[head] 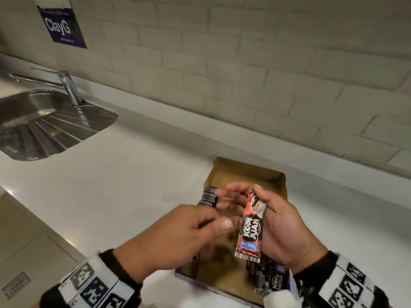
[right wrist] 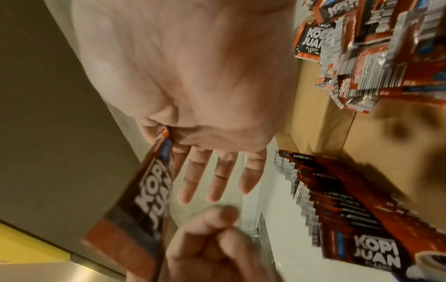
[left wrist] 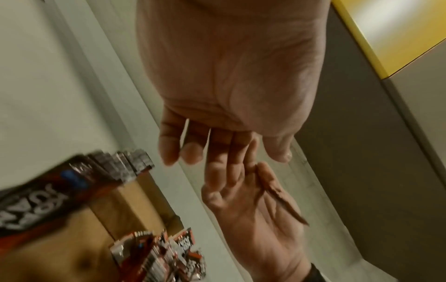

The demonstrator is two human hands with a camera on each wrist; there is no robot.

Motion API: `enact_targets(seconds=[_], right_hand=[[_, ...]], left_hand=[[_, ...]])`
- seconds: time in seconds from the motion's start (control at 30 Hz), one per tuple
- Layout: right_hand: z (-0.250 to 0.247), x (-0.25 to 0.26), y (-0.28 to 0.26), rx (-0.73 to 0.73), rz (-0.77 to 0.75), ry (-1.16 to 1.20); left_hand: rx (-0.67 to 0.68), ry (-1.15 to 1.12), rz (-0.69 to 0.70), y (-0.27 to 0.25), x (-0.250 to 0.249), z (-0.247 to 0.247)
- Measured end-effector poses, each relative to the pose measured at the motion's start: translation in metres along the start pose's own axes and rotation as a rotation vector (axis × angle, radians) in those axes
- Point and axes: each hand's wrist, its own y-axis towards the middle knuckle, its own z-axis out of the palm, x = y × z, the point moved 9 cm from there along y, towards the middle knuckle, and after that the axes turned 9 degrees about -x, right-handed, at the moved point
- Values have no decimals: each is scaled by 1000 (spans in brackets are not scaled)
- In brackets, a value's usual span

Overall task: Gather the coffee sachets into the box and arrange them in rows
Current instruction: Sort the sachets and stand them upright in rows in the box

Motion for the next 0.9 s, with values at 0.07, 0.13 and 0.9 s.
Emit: enact_targets(seconds=[0.07,0.13,0.9], right_hand=[[6,-3,-1,4,4,42],[10,-6,-4,4,1,29],[-36,3,-17,-249,-146,-911]], left_hand=[[99,-28,-23,4,-6,19],[145,-125,-71,6,-6,29],[-385,-271,-146,16,26,-8]])
